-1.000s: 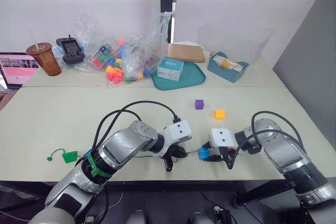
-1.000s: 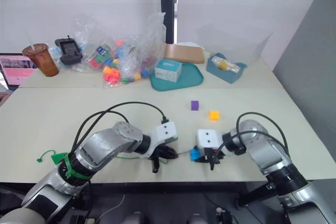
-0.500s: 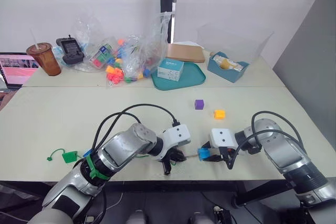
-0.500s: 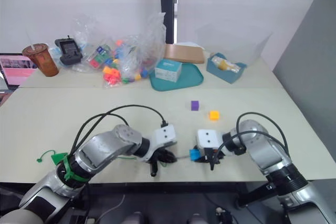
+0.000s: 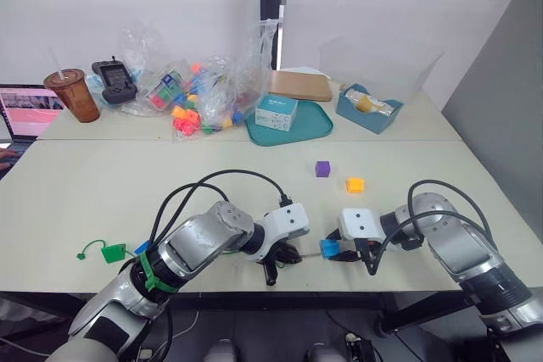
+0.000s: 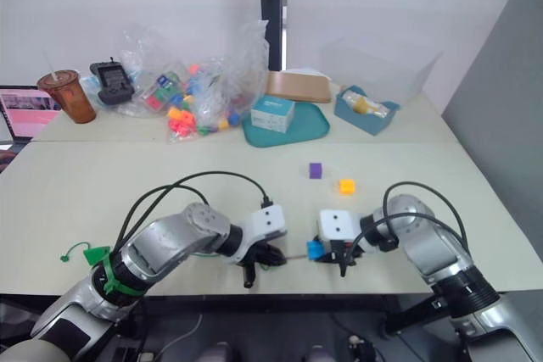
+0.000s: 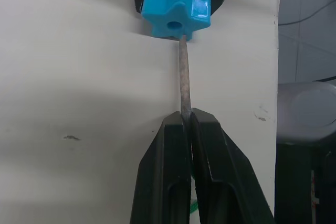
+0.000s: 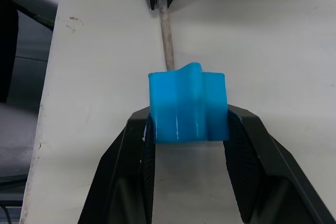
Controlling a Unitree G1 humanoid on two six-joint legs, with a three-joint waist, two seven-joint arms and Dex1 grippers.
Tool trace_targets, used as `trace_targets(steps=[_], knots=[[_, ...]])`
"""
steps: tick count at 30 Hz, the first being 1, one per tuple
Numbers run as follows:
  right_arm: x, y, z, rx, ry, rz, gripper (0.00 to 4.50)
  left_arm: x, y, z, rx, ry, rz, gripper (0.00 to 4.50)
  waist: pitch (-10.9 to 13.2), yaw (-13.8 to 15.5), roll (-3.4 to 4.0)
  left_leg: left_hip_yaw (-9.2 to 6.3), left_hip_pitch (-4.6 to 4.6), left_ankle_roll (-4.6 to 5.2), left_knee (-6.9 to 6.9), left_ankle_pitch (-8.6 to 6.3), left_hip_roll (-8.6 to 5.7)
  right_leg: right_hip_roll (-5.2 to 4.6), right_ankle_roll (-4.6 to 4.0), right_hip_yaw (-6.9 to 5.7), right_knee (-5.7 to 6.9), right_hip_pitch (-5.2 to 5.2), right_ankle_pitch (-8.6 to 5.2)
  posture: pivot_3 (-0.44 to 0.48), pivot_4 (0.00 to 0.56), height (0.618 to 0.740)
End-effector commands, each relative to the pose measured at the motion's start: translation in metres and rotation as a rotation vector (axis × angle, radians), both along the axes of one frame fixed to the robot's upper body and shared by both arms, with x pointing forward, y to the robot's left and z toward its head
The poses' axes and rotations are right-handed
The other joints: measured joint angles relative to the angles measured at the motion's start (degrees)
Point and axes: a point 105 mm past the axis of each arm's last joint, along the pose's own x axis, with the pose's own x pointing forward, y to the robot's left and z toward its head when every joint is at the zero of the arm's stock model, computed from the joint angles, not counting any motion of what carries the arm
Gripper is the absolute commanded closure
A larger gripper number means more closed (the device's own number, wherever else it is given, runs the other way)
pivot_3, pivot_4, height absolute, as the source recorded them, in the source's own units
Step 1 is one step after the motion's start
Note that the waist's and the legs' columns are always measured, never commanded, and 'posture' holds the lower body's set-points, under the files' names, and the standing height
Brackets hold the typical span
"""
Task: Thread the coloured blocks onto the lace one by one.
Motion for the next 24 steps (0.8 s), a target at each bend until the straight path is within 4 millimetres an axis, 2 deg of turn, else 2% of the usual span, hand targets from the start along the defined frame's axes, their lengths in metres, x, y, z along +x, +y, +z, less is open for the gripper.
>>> trace_targets(steps=[1, 17, 24], knots=[[-0.008, -0.004, -0.016, -0.048, 0.057, 0.005, 3.17, 0.002, -0.002, 0.016, -0.020, -0.065, -0.022, 4.50, 0.0, 0.0, 0.00, 0.00, 0.00, 0.00, 0.00, 0.00, 0.00, 0.00, 0.00, 0.00, 0.00, 0.00, 0.00, 0.000, 0.150, 0.740], [-0.010, -0.003, -0.015, -0.049, 0.064, 0.011, 3.17, -0.003, -0.010, 0.025, -0.052, -0.079, -0.056, 4.50, 0.0, 0.2, 0.00, 0.00, 0.00, 0.00, 0.02, 0.00, 0.00, 0.00, 0.00, 0.00, -0.01, 0.01, 0.00, 0.000, 0.150, 0.740], [-0.012, -0.002, -0.016, -0.049, 0.066, 0.014, 3.17, -0.002, -0.015, 0.021, -0.053, -0.081, -0.061, 4.50, 0.0, 0.2, 0.00, 0.00, -0.01, 0.00, 0.02, 0.00, -0.01, -0.01, 0.00, 0.00, -0.01, 0.01, 0.00, 0.000, 0.150, 0.740]])
